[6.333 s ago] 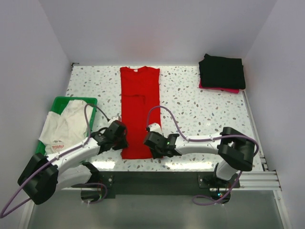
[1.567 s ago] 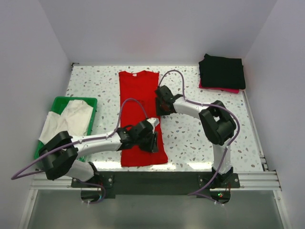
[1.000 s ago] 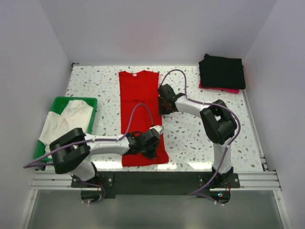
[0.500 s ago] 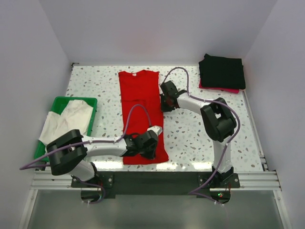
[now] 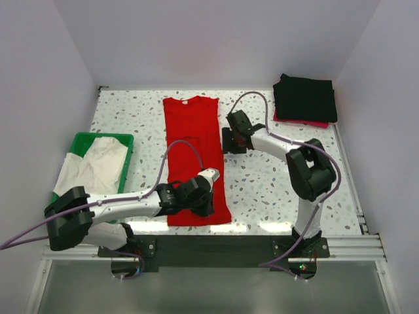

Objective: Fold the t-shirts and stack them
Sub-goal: Fold the tshirt

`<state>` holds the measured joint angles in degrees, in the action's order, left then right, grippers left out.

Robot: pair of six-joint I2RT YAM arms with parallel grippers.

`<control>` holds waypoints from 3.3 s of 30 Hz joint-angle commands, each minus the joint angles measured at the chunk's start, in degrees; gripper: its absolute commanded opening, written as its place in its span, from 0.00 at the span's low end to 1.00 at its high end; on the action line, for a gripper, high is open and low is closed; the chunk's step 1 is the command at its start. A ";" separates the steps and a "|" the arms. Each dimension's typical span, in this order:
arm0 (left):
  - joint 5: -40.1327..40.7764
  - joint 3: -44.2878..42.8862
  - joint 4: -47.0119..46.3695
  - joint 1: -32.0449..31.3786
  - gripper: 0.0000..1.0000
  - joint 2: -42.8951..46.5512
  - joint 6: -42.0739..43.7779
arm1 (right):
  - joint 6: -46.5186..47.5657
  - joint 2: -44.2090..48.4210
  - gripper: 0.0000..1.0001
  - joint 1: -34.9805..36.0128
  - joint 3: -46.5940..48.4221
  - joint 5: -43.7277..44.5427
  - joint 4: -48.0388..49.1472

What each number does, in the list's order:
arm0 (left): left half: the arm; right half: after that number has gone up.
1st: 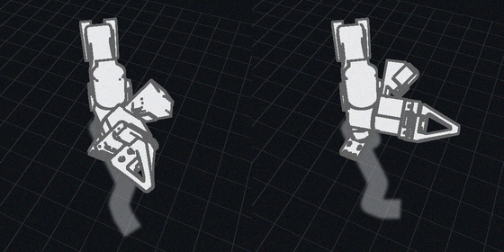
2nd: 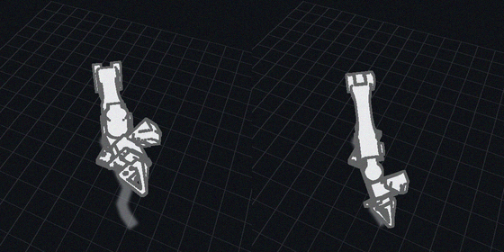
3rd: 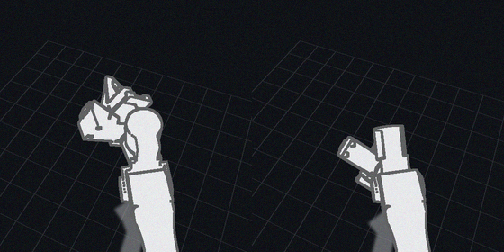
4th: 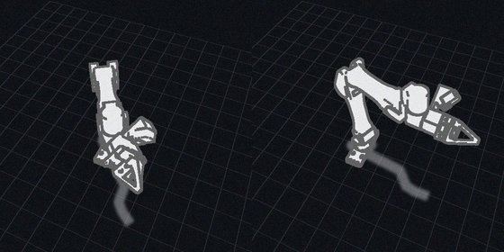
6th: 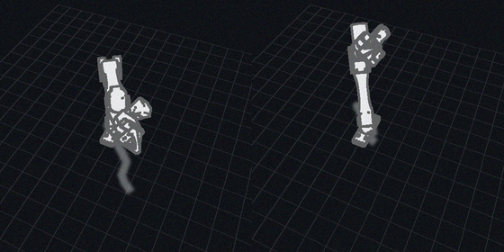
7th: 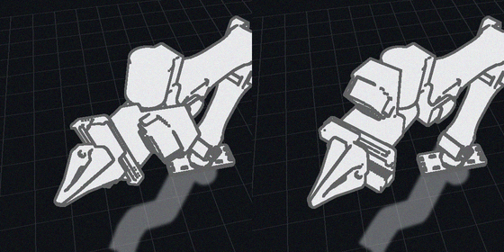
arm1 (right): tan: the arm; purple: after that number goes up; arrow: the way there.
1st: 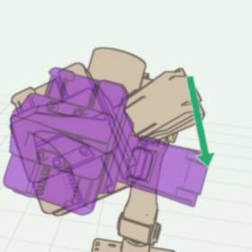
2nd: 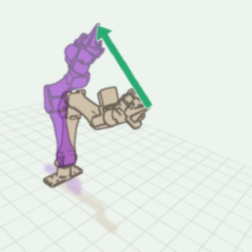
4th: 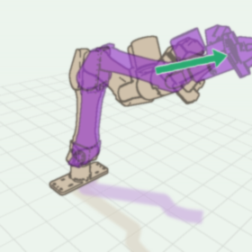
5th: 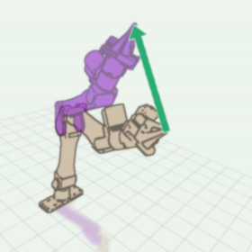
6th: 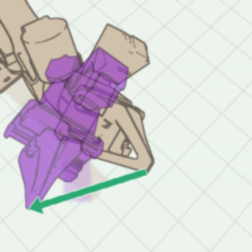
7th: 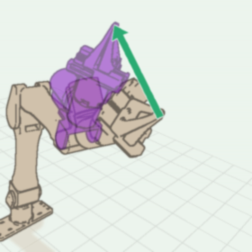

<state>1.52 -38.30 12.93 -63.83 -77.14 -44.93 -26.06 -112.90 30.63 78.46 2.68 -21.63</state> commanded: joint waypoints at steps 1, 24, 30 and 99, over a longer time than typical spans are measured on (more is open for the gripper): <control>1.29 -2.83 0.87 1.07 0.13 5.50 -1.21 | -1.27 9.96 0.52 -0.31 -4.35 -0.56 0.26; 12.99 11.58 31.02 12.86 0.53 29.58 -29.16 | -16.29 42.75 0.46 29.75 -39.07 6.37 1.59; 11.31 13.52 30.40 12.86 0.59 30.57 -31.01 | -21.48 53.29 0.48 29.66 -44.96 10.06 -1.66; 5.52 -5.37 6.69 33.85 0.00 7.37 -10.97 | -1.71 16.15 0.06 14.37 -1.13 6.99 -7.03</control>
<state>7.88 -39.86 26.59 -33.74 -66.17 -60.55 -30.57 -93.30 47.20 70.54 7.27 -29.36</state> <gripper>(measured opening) 0.074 0.068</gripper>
